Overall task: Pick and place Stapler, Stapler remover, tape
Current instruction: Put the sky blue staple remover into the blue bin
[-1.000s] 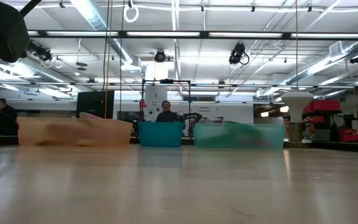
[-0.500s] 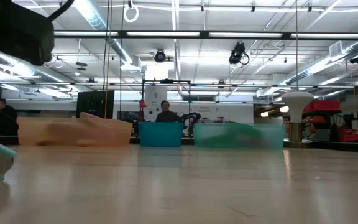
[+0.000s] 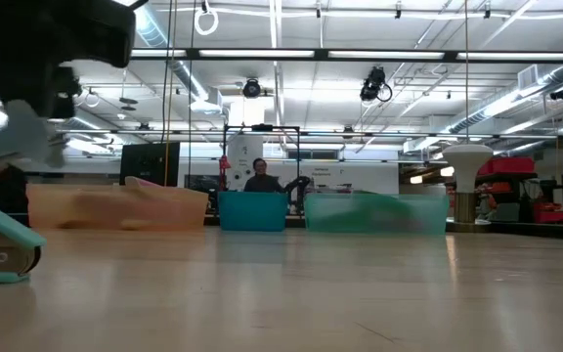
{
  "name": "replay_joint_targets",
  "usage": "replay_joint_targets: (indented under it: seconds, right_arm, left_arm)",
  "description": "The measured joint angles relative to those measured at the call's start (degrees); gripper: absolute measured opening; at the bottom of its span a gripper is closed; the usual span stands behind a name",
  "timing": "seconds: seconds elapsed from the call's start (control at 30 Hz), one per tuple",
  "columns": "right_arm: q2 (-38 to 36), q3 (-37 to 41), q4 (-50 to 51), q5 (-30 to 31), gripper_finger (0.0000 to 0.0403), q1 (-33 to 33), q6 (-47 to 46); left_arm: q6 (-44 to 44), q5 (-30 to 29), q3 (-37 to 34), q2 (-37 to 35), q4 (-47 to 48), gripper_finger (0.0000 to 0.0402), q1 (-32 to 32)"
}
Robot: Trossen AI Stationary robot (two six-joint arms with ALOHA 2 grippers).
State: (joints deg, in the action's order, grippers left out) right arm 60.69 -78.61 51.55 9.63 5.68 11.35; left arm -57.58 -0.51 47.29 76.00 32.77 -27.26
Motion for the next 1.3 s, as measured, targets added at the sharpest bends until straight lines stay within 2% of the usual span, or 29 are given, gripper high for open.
replay_joint_targets:
  seconds: [0.2, 0.5, 0.93, 1.13, 1.3]
  right_arm:
    - [0.0, 0.0, 0.0, 0.0, 0.0282, 0.0, -0.2]
    - [0.3, 0.0, 0.0, 2.1, 0.0282, 0.0, -2.1]
    - [2.9, 0.0, -0.1, 2.9, 0.0282, 0.0, -1.4]
    - [4.4, 0.0, -0.1, 3.1, 0.0282, 0.0, -1.4]
    - [5.6, 0.0, -0.4, 6.1, 0.0282, 0.0, -1.4]
  left_arm:
    - [8.7, -0.6, 0.0, -2.8, 0.1, 0.0001, 7.9]
    - [23.1, -1.0, 0.0, -3.0, -3.8, 0.0001, 20.6]
    - [40.9, 0.0, 0.0, -2.9, -13.6, 0.0, 41.1]
    - [47.7, 0.4, 0.0, -2.9, -18.6, 0.0, 48.7]
    - [51.0, 0.3, 0.0, -2.9, -25.2, 0.0, 53.9]
